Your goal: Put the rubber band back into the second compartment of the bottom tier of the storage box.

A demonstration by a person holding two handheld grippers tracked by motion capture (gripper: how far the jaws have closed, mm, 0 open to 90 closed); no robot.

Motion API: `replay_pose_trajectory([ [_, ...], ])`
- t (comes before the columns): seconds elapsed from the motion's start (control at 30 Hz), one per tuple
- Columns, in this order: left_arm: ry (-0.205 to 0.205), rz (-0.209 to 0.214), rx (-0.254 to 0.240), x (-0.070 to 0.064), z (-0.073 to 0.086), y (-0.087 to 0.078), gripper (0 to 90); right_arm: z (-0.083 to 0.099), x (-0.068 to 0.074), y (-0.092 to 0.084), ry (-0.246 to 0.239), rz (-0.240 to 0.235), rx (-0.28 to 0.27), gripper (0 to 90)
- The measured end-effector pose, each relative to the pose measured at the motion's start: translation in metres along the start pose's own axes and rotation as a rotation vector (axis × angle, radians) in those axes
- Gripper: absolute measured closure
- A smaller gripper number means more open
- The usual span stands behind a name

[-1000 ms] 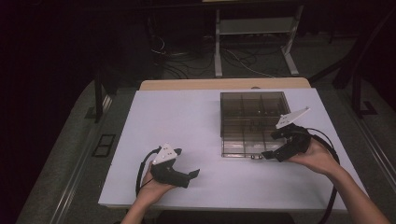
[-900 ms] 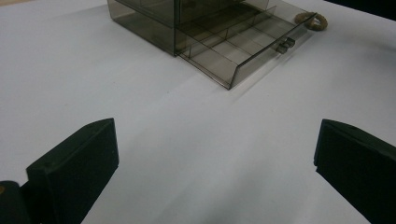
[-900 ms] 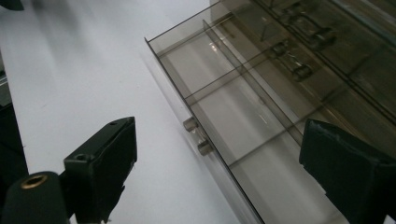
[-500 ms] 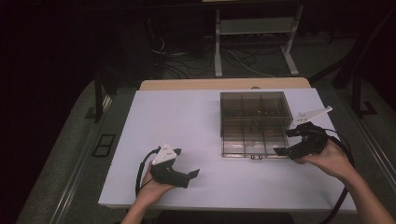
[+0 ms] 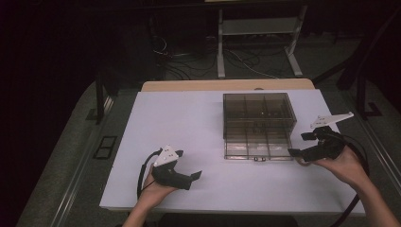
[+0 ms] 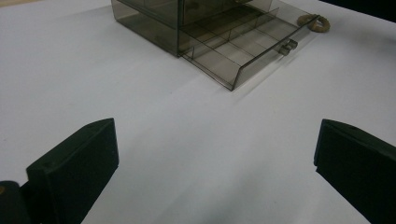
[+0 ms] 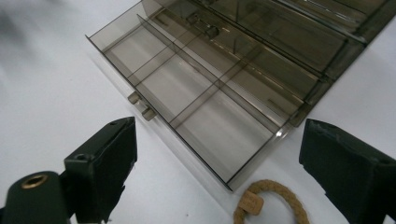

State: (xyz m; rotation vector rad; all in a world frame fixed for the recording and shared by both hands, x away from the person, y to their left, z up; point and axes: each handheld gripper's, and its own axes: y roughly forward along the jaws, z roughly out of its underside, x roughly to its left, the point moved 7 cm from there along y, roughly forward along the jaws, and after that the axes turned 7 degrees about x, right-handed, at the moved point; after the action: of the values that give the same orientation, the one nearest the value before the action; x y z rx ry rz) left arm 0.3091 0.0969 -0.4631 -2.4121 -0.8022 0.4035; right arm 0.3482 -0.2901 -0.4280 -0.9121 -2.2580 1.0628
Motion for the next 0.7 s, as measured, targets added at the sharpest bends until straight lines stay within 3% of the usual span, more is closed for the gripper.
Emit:
replay_pose_trajectory([
  [0.7, 0.004, -0.001, 0.003, 0.0, 0.0, 0.0, 0.0, 0.022, -0.016, -0.001, 0.069, 0.014, -0.025, 10.7],
])
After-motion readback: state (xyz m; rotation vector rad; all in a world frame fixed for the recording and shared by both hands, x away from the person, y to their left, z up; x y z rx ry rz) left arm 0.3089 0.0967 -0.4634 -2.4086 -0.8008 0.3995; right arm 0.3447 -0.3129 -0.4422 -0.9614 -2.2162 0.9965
